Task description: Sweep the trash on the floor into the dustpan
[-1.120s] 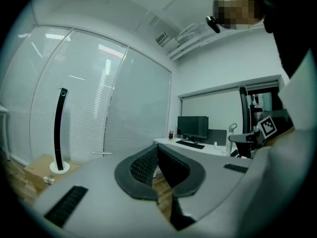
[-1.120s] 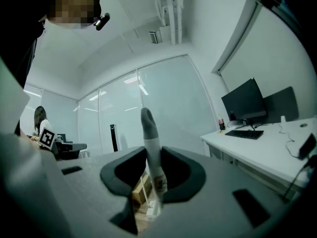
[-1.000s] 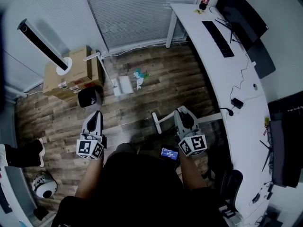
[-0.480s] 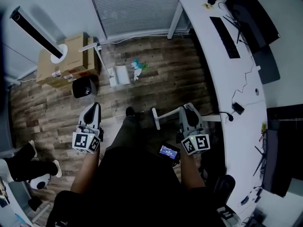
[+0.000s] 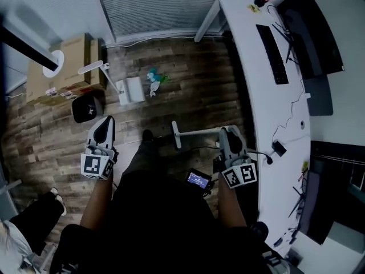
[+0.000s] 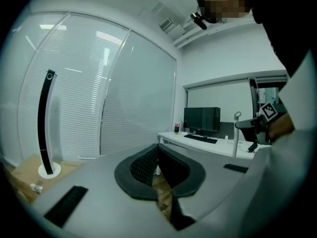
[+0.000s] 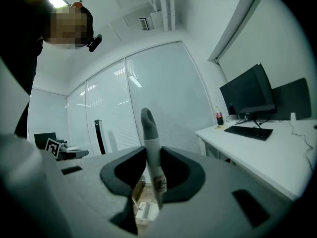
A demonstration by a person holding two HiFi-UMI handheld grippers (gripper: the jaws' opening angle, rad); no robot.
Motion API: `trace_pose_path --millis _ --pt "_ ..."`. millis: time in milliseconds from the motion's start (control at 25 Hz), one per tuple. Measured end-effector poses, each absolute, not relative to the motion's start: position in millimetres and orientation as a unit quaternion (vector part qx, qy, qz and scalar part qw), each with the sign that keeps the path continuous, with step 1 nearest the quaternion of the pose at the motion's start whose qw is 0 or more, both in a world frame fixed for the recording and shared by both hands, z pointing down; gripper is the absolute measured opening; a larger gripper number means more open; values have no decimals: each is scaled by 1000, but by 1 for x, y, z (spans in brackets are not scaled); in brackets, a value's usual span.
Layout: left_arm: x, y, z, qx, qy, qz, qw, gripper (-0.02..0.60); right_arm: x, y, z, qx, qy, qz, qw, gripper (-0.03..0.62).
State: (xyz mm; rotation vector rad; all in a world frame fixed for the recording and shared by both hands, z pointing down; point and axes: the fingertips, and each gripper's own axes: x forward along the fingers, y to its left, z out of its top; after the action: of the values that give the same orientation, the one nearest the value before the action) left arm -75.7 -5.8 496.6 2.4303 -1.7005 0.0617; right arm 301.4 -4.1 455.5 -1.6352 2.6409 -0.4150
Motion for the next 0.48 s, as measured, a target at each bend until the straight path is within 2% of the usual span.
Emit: trace_pose_path --millis 480 --pt "-90 -122 478 833 -550 23 52 -6 264 -143 429 -507 853 -124 1 97"
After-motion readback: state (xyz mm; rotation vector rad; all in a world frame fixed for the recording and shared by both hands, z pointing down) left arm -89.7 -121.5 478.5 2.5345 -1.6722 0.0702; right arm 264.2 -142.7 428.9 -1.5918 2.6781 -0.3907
